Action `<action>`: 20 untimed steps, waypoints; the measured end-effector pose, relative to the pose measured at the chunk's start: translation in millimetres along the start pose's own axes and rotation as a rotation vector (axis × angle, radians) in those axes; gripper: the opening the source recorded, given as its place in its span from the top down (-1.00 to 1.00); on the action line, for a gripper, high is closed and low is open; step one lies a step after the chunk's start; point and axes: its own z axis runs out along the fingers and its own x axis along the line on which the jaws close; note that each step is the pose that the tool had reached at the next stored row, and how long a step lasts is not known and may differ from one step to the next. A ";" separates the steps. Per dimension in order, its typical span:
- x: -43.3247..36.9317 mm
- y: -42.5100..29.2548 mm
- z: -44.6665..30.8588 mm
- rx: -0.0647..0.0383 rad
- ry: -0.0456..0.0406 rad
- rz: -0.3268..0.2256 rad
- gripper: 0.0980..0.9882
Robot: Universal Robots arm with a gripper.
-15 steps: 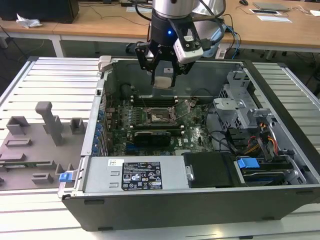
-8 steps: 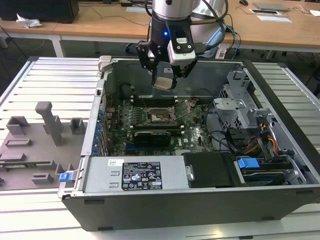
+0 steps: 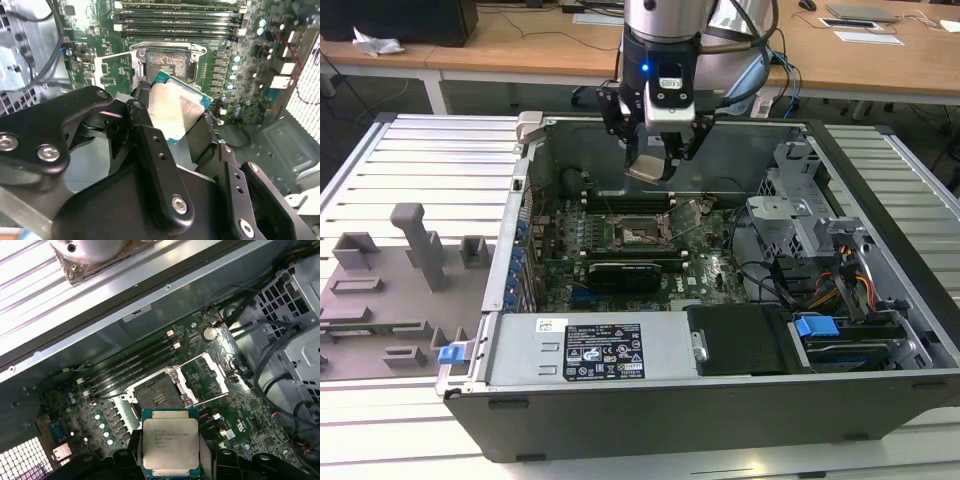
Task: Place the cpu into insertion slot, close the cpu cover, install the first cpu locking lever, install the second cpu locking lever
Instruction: 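Place the cpu into insertion slot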
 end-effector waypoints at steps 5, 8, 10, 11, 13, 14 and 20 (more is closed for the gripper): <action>0.0 0.0 0.4 -0.002 -0.0097 0.122 0.00; 0.0 0.0 0.6 -0.004 -0.0152 0.191 0.00; 0.0 0.0 0.8 -0.005 -0.0187 0.236 0.00; 0.0 -0.1 0.8 -0.005 -0.0201 0.253 0.00; 0.0 0.0 1.0 -0.005 -0.0226 0.285 0.00; 0.0 -0.1 1.3 -0.006 -0.0243 0.307 0.00; -0.1 -0.4 5.5 -0.008 -0.0343 0.432 0.00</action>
